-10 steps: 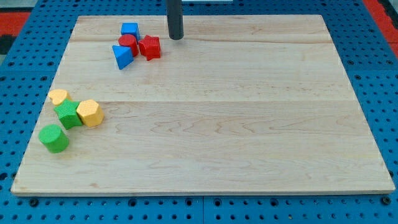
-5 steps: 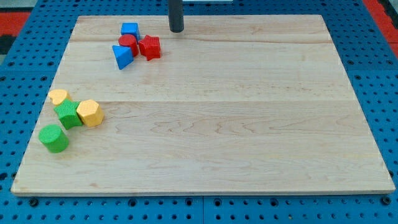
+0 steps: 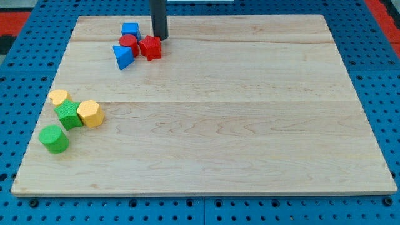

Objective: Push the red star below to the blue triangle

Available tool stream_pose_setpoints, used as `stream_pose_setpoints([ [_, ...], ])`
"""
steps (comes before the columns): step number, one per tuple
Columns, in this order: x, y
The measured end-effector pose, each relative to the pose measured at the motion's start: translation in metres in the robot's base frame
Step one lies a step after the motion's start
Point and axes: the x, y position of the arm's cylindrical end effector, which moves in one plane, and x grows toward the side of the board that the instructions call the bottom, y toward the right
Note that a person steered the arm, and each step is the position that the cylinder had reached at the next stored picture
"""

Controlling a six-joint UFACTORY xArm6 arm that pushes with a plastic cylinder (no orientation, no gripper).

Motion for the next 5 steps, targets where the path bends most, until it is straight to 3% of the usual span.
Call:
stream_pose_setpoints([
  [4, 0.102, -0.005],
  [5, 0.106, 0.032],
])
